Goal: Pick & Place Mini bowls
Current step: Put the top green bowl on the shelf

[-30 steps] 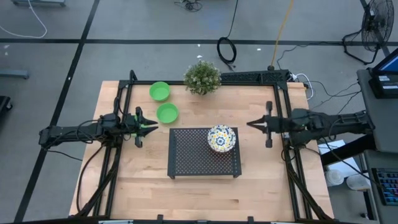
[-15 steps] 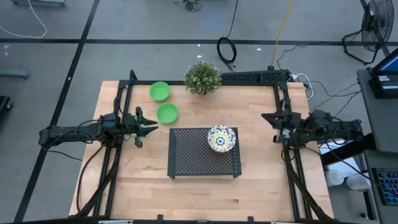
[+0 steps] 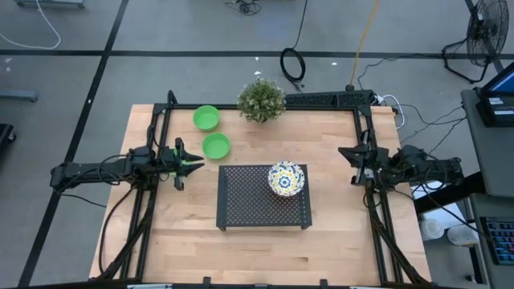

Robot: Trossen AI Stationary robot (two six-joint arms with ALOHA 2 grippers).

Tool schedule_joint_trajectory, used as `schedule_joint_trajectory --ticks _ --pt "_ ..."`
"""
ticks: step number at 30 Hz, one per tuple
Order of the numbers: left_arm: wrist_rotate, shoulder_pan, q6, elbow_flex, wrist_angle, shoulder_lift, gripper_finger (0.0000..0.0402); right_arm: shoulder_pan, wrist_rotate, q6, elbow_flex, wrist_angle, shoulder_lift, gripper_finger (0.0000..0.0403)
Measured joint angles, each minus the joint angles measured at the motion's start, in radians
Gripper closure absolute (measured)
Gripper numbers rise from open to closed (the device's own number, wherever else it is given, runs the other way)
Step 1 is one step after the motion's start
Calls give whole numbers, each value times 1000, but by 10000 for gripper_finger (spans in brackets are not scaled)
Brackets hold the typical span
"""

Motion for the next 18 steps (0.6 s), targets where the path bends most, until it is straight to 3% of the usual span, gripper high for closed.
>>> schedule_joint_trajectory --ticks 7,18 --pt "0 0 0 0 0 0 302 0 0 3 -120 188 0 403" --pt "0 0 0 0 0 0 302 0 0 6 -163 216 0 403"
